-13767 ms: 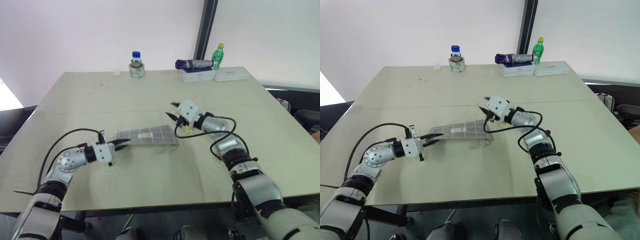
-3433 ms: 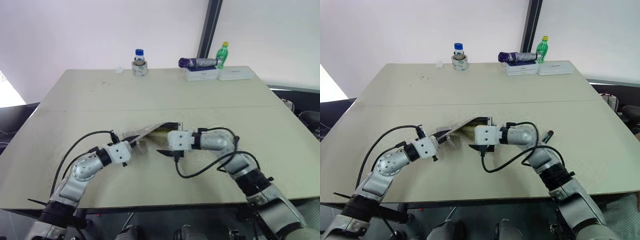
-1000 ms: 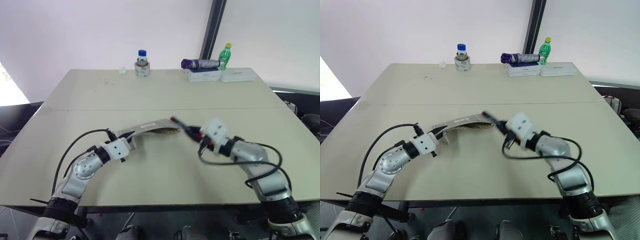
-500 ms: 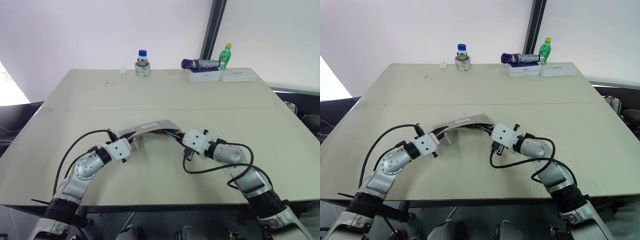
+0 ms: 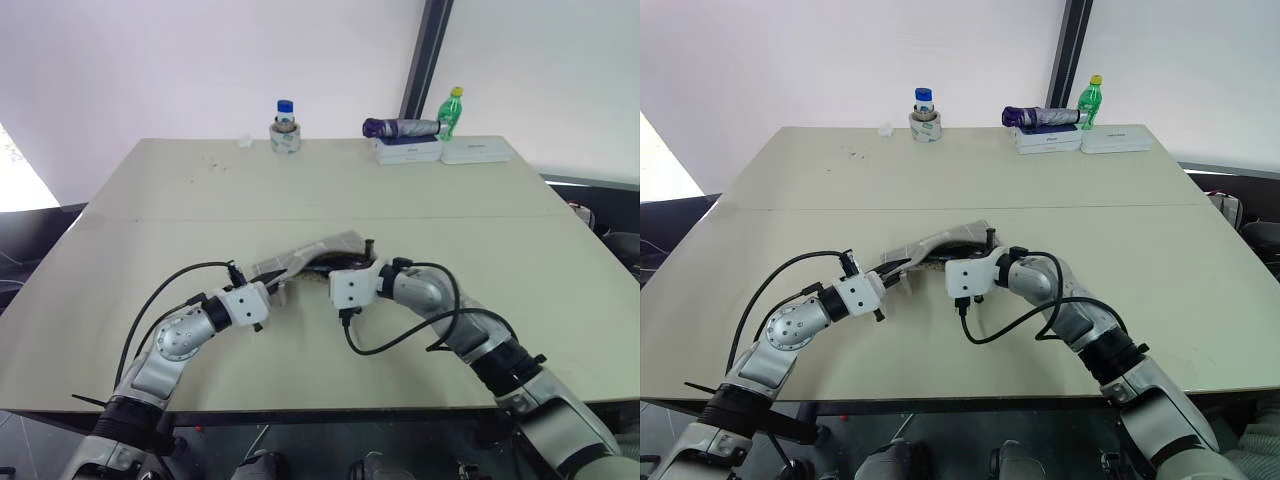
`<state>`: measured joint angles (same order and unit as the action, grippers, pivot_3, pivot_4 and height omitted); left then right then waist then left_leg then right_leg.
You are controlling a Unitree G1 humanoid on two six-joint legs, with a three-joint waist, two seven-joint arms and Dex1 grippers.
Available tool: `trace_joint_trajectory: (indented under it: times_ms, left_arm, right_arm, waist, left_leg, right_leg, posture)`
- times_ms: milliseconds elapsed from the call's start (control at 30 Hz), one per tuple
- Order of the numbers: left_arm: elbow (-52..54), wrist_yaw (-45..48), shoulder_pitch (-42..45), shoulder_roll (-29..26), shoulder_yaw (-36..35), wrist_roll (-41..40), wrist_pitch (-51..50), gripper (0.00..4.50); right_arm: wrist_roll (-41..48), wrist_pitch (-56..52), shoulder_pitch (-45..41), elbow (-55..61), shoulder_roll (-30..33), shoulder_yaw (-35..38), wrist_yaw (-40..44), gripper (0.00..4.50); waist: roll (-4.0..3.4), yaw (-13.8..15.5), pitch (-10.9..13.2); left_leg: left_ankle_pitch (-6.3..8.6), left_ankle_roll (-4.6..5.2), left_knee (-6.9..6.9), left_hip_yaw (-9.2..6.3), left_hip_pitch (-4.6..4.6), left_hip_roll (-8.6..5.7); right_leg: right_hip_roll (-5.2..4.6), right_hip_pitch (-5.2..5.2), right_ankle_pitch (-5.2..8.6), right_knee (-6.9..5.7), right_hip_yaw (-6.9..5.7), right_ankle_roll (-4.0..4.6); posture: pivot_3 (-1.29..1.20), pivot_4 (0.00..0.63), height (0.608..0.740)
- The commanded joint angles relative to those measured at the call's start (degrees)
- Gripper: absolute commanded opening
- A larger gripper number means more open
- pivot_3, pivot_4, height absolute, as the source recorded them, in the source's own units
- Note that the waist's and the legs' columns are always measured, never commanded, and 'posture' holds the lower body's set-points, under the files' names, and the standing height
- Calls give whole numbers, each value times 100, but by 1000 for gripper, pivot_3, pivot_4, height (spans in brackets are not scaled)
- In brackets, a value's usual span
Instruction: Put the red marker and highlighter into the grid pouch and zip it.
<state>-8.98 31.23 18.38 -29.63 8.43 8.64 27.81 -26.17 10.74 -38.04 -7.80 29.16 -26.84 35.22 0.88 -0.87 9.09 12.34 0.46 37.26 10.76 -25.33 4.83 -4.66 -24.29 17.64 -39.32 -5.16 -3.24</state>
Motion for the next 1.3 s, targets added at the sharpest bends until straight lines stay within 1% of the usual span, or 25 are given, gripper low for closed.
trace_joint_trajectory:
  times_ms: [33, 133, 200, 233, 267, 367, 500, 600, 700, 767, 800, 833, 900, 967, 1033, 1100, 1233, 1300]
  left_arm:
    - [339, 95, 68, -17, -34, -190, 68, 0]
    - [307, 97, 51, -61, -107, -165, 58, 0]
    - [271, 34, 44, -64, -162, -129, 29, 0]
    - [248, -13, 50, -66, -183, -85, 11, 0]
    - [247, -51, 41, -51, -204, -77, -14, 0]
    - [269, -120, 9, 4, -226, -111, -116, 0]
    - [275, -67, -113, -23, -225, -201, -140, 0]
    - [155, -100, -123, -53, -267, -182, -121, 0]
    - [117, -230, 38, 90, -341, -251, -390, 0]
    - [254, -356, 196, 337, -425, -483, -773, 0]
    - [375, -381, 291, 456, -434, -590, -950, 0]
    - [445, -368, 367, 494, -375, -503, -990, 0]
    - [482, -325, 439, 469, -256, -283, -962, 0]
    - [420, -311, 442, 360, -106, 28, -808, 0]
    - [380, -326, 435, 268, -5, 269, -652, 0]
    - [350, -338, 472, 189, 82, 433, -515, 0]
    - [295, -372, 569, 103, 199, 664, -370, 0]
    - [278, -370, 589, 98, 210, 695, -361, 0]
  right_arm:
    - [-6, 438, -121, 78, -31, -39, 64, 365]
    - [307, 490, -96, 80, -30, 113, 311, 365]
    - [456, 525, -134, 72, -39, 256, 348, 1403]
    - [488, 544, -146, 54, -31, 308, 342, 1769]
    - [573, 519, -129, 72, -34, 383, 345, 2288]
    - [1192, 550, -28, 409, 151, 722, 661, 3771]
    - [2270, 209, 212, 1061, 371, 1181, 1261, 3771]
    - [2830, -283, 428, 1424, 347, 1517, 1333, 3771]
    - [3472, -1181, 794, 1905, 160, 1700, 1286, 3771]
    - [3832, -1984, 1198, 2360, 125, 1552, 1372, 3771]
    - [3854, -2310, 1471, 2578, 178, 1332, 1469, 3771]
    - [3833, -2544, 1697, 2730, 171, 1141, 1489, 3771]
    - [3772, -2846, 1881, 2849, 74, 978, 1383, 3771]
    - [3566, -2999, 1854, 2647, -217, 908, 1018, 3771]
    - [3537, -3210, 1776, 2349, -670, 979, 567, 3771]
    - [3735, -3366, 1760, 2078, -1112, 1090, 343, 3771]
    - [3622, -3289, 1626, 1576, -1586, 1094, 52, 3771]
    - [3761, -3317, 1591, 1417, -1838, 1054, 102, 3771]
  waist:
    - [0, -4, 0]
    - [0, -5, 0]
    - [0, -6, 0]
    - [0, -8, 0]
    - [0, -9, 0]
    - [0, 10, 0]
    - [0, 9, 0]
    - [0, 5, 0]
    - [0, 11, 0]
    - [0, 29, 0]
    - [1, 43, -1]
    - [4, 41, -2]
    - [5, 25, -3]
    - [5, -18, -3]
    - [7, -37, -4]
    - [7, -12, -4]
    - [7, 23, -5]
    - [8, 19, -5]
  left_leg:
    - [0, 0, 0, 2, 0, 0]
    - [-1, -1, 1, 1, 1, 0]
    - [-1, -1, 1, 1, 0, 0]
    - [-1, -1, 1, 1, 0, 0]
    - [-1, -1, 1, 1, 1, 0]
    - [-1, 0, 2, 0, 0, 0]
    - [0, 1, 4, -3, 0, 0]
    - [0, 0, 3, -7, 2, 1]
    - [0, 1, 4, -8, 2, 2]
    - [0, 1, 7, -11, 2, 2]
    - [0, 2, 7, -14, 1, 2]
    - [2, 6, 12, -15, -1, 1]
    - [6, 11, 15, -17, -1, -1]
    - [6, 11, 15, -15, 1, -1]
    - [5, 10, 14, -13, 5, -5]
    - [1, 3, 11, -15, 7, -1]
    - [1, 2, 10, -16, 3, 2]
    - [3, 6, 11, -13, -1, 0]
  right_leg:
    - [0, 0, 0, 0, 1, 0]
    - [1, 0, 0, -1, 1, 0]
    - [1, 0, 0, -1, 1, 0]
    - [1, 0, 0, -2, 1, 0]
    - [1, 0, 0, -2, 1, 0]
    - [1, 0, 0, -2, 1, 0]
    - [-1, 2, 0, -1, 1, 0]
    - [1, 3, 0, -2, 1, 0]
    - [1, 4, -1, -3, 0, 1]
    - [0, 6, -1, -3, 0, 1]
    - [-1, 8, -1, -3, 0, 1]
    - [-1, 10, -1, -3, 0, 1]
    - [-2, 13, -1, -2, -1, 1]
    - [-2, 13, -1, -3, 0, 1]
    - [4, 10, -2, -4, 0, 2]
    - [14, 9, -4, -8, -1, 5]
    - [10, 8, -4, -10, -1, 6]
    - [0, 7, -4, -7, 0, 6]
  posture:
    - [0, 150, 738]
    - [0, 150, 738]
    - [0, 150, 738]
    - [0, 150, 738]
    - [0, 150, 738]
    - [0, 150, 738]
    - [0, 150, 738]
    - [0, 150, 738]
    - [0, 150, 738]
    - [0, 150, 738]
    - [0, 150, 738]
    - [0, 150, 738]
    - [0, 150, 738]
    - [0, 150, 738]
    - [0, 150, 738]
    - [0, 150, 738]
    - [0, 150, 738]
    - [0, 150, 738]
